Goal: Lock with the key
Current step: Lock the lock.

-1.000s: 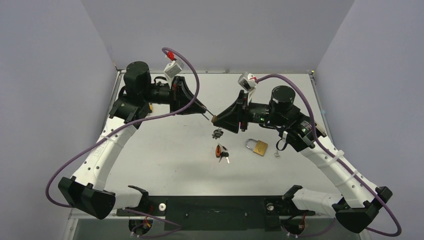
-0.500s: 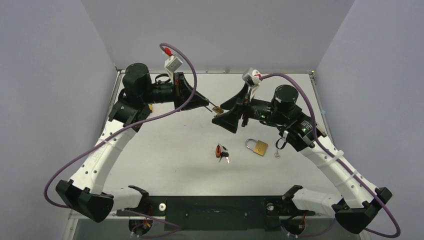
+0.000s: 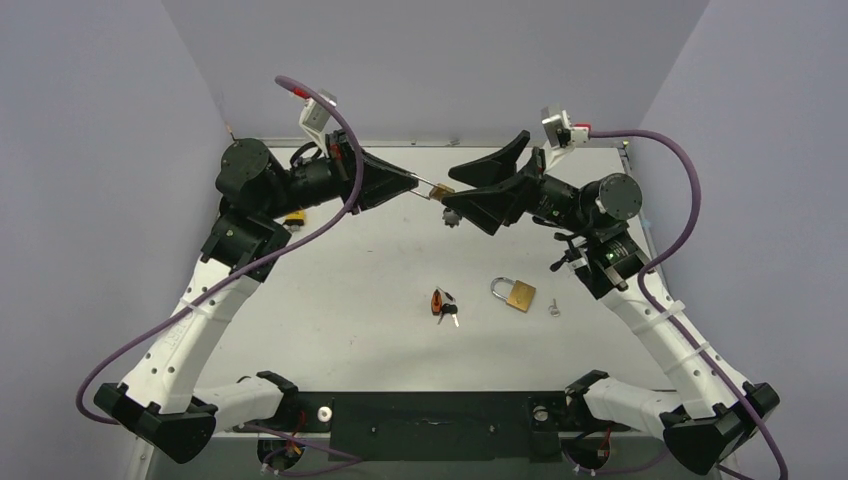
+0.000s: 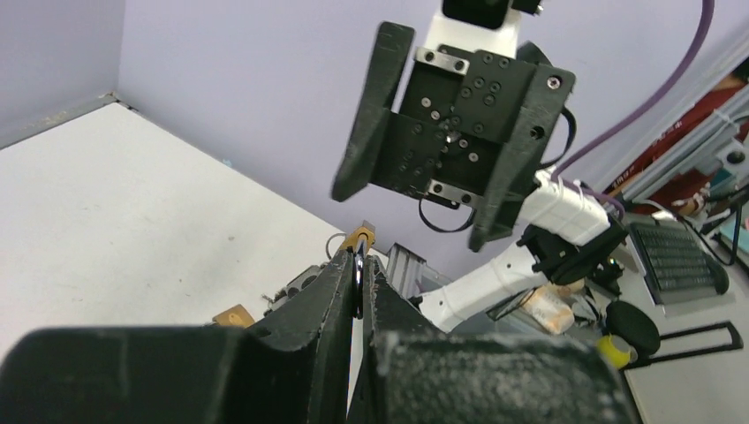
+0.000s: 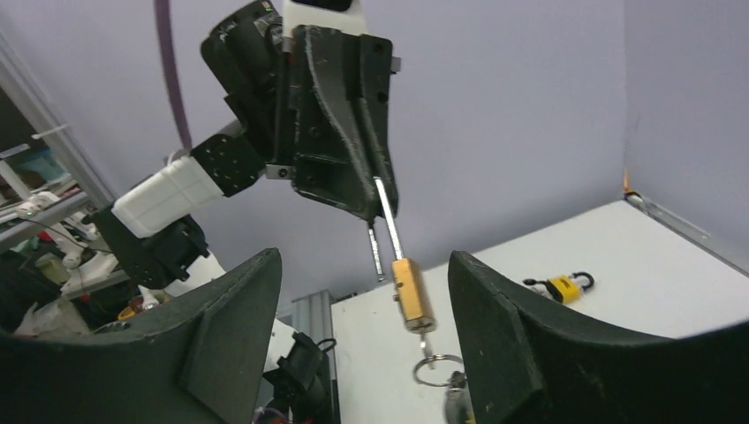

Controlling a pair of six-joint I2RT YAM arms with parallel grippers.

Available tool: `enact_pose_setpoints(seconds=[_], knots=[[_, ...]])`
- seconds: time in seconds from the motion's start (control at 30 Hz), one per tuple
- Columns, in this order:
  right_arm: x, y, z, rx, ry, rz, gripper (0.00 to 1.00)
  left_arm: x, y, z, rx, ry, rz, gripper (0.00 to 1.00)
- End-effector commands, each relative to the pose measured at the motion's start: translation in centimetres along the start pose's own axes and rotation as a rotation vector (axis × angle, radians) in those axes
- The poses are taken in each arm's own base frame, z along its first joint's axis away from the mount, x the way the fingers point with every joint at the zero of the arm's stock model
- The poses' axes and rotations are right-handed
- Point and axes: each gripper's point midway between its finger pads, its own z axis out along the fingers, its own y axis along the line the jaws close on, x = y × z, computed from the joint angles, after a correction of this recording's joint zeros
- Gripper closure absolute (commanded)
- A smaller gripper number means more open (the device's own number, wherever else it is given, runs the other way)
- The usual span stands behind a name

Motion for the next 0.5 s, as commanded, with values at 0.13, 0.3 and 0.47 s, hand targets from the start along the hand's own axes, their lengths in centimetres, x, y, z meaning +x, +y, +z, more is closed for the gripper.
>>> enact_pose_setpoints(seconds=[0.13,0.3,0.47], knots=[[-3.5,3.4,0.3,-0.166,-0.134,-0.027,0.41,-5.9,-2.2,-0.2,-0.036,-0.203,0.001,1.00],[-3.5,1.8,0.3,-0.101,-0.137,-0.049,0.42,-6.3,-3.1,0.1,-0.012,-0.204,0.000,1.00],[-4.8,1.4,-0.3,-0.069,-0.167,-0.077,0.42,-6.6,-3.8,0.2,-0.005,-0.199,0.018,1.00]])
